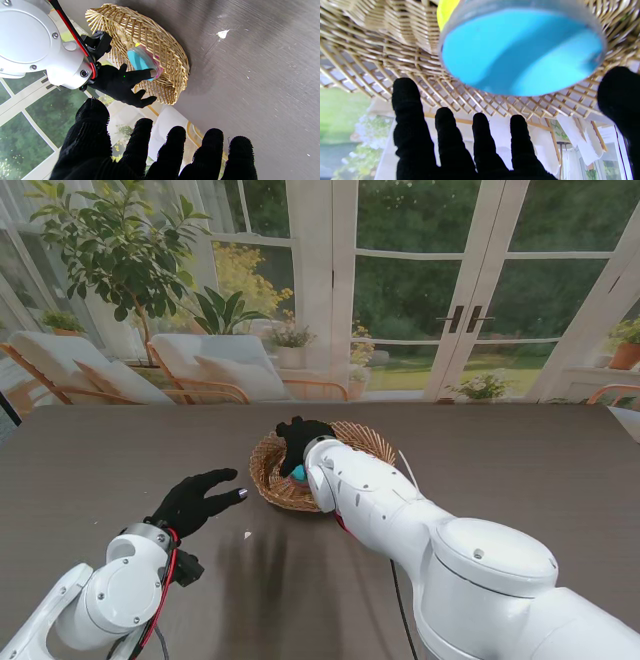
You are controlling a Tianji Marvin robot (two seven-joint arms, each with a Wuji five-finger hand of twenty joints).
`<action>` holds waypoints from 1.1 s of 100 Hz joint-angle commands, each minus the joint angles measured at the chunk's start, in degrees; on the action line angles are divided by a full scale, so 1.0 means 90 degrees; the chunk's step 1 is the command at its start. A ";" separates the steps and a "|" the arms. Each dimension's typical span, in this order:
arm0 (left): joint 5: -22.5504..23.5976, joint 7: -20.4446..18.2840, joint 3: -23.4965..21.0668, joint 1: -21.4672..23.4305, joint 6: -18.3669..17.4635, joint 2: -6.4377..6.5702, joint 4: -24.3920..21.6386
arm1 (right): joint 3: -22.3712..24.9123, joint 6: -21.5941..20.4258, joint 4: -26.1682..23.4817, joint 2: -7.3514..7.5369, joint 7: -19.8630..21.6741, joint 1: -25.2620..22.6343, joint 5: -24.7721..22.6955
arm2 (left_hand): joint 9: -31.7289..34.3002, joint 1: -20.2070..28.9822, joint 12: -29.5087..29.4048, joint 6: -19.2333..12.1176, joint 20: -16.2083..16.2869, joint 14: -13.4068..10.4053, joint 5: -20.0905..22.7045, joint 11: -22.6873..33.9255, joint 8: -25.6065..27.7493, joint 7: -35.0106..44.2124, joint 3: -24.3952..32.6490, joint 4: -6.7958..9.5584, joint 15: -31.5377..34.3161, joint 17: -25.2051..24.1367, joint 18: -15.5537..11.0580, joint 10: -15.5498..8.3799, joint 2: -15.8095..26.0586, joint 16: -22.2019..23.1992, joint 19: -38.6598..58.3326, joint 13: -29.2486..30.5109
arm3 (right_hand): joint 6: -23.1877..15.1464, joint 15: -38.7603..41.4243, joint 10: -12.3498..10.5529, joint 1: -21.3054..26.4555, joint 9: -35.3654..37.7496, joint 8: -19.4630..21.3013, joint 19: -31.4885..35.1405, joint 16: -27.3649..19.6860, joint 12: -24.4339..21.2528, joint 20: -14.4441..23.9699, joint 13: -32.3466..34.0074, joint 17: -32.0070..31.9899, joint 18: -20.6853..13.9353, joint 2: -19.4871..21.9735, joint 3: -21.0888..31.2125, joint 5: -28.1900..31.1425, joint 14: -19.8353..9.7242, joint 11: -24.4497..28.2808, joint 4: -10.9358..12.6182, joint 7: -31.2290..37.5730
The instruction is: Stack culture dishes into a storage basket
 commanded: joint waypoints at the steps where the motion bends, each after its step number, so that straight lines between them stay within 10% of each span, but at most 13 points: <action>1: -0.0042 -0.0081 -0.0001 0.0030 -0.0068 -0.0042 0.0006 | 0.0019 -0.0041 -0.0040 0.0029 0.0052 0.0099 -0.0011 | 0.0021 0.0214 -0.0017 -0.0033 0.0019 0.0068 0.0011 -0.0066 -0.0011 0.0006 -0.0140 0.0010 -0.0039 -0.0026 0.0124 0.0029 0.0310 0.0061 -0.0153 -0.0149 | 0.0133 -0.0032 0.0183 -0.0280 -0.0159 0.0036 -0.0122 -0.0089 -0.0078 -0.0229 -0.0161 -0.2359 0.0326 0.0121 -0.0207 -0.0241 0.0134 -0.0002 -0.0101 0.0147; 22: -0.0060 -0.0015 0.0007 0.0044 -0.0230 -0.0053 0.0047 | 0.0341 0.0001 -0.0338 0.0236 -0.0200 0.0101 0.0072 | 0.0023 0.0216 -0.0017 -0.0031 0.0021 0.0056 0.0033 -0.0065 -0.0009 0.0014 -0.0139 0.0011 -0.0035 -0.0019 0.0127 0.0034 0.0309 0.0063 -0.0150 -0.0140 | -0.0213 0.0380 -0.0068 0.0295 0.0478 0.0385 0.0221 0.0115 0.0048 -0.0143 0.0489 -0.1959 0.0176 0.0278 -0.0308 0.0058 -0.0149 0.0208 0.0096 0.1652; 54: -0.0106 0.0134 0.0061 0.0073 -0.0442 -0.0081 0.0112 | 0.1043 0.0456 -0.2865 0.1686 -0.0131 -0.0435 -0.0317 | 0.0026 0.0219 -0.0017 -0.0034 0.0019 0.0063 0.0060 -0.0067 -0.0006 0.0025 -0.0139 0.0010 -0.0036 -0.0021 0.0133 0.0030 0.0307 0.0063 -0.0153 -0.0141 | -0.0574 0.0917 -0.0432 0.0755 0.1312 0.0434 0.0802 0.0474 0.0153 -0.0033 0.1338 -0.1333 -0.0140 -0.0030 0.0090 0.1020 -0.0366 0.0317 0.0245 0.1865; 110: -0.0053 0.0375 0.0056 0.0264 -0.0951 -0.0109 0.0051 | 0.2876 0.0468 -0.6170 0.3458 0.0772 -0.1866 -0.1515 | 0.0034 0.0223 -0.0019 -0.0006 0.0013 0.0051 0.0041 -0.0065 -0.0013 0.0013 -0.0135 0.0010 -0.0048 -0.0039 0.0142 0.0023 0.0289 0.0053 -0.0164 -0.0159 | -0.0688 0.0840 -0.0522 0.0776 0.1604 0.0455 0.0856 0.0499 0.0165 -0.0180 0.1474 -0.1299 -0.0182 0.0078 0.0043 0.1280 -0.0410 0.0241 0.0238 0.1778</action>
